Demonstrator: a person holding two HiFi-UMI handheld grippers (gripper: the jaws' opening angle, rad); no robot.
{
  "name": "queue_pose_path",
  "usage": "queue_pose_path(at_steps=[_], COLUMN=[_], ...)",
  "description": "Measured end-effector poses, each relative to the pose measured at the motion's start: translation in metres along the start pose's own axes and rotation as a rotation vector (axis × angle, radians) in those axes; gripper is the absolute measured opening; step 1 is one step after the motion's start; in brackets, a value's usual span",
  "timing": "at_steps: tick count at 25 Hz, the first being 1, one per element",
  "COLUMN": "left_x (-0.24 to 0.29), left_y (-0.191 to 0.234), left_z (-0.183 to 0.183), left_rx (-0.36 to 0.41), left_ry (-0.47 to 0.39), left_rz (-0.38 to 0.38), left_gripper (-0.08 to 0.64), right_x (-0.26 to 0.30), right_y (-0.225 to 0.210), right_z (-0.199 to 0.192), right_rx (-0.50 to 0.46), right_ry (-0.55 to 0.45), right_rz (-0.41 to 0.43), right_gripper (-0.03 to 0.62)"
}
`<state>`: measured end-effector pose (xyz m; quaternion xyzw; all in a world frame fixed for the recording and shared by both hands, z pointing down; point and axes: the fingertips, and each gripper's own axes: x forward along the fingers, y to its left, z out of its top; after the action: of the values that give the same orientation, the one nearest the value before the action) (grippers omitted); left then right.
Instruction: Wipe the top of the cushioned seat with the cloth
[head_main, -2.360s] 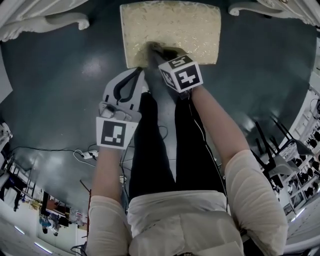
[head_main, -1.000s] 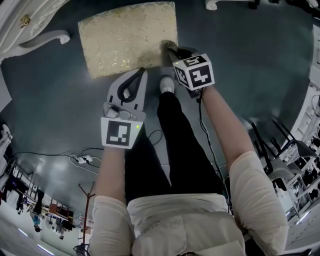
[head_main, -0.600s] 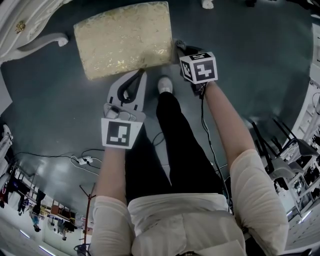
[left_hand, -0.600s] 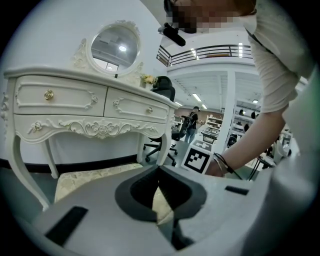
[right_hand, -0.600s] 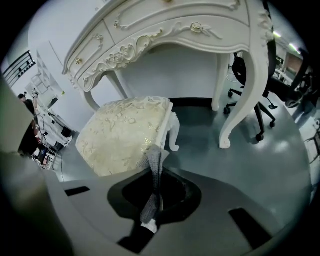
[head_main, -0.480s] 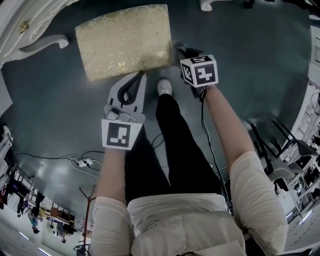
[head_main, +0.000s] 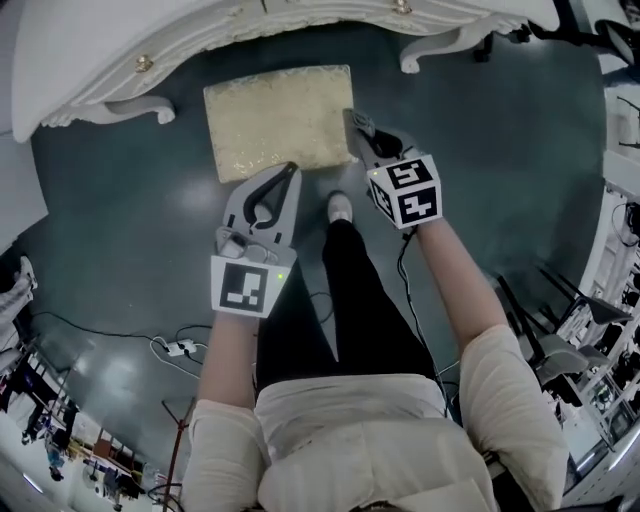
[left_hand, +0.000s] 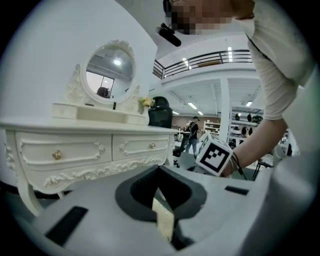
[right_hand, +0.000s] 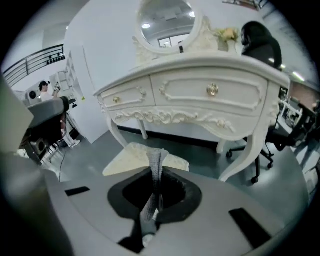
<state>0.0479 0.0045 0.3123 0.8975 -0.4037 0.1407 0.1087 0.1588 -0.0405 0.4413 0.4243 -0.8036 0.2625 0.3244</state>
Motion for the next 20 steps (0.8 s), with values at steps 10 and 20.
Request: queue_pose_path(at_steps=[10,20], left_x=[-0.076,-0.156], left_y=[0.041,0.066], left_z=[0.14,0.26], left_rx=[0.027,0.121], left_ry=[-0.135,-0.217], left_rz=[0.029,0.112], left_gripper=[0.002,0.002], right_x=[-0.105,-0.229], right_y=[0.068,0.129], right_z=[0.149,0.282], right_rx=[-0.076,-0.15], right_ry=[-0.211,-0.528], right_rz=[0.005,-0.017], right_gripper=[0.029,0.029])
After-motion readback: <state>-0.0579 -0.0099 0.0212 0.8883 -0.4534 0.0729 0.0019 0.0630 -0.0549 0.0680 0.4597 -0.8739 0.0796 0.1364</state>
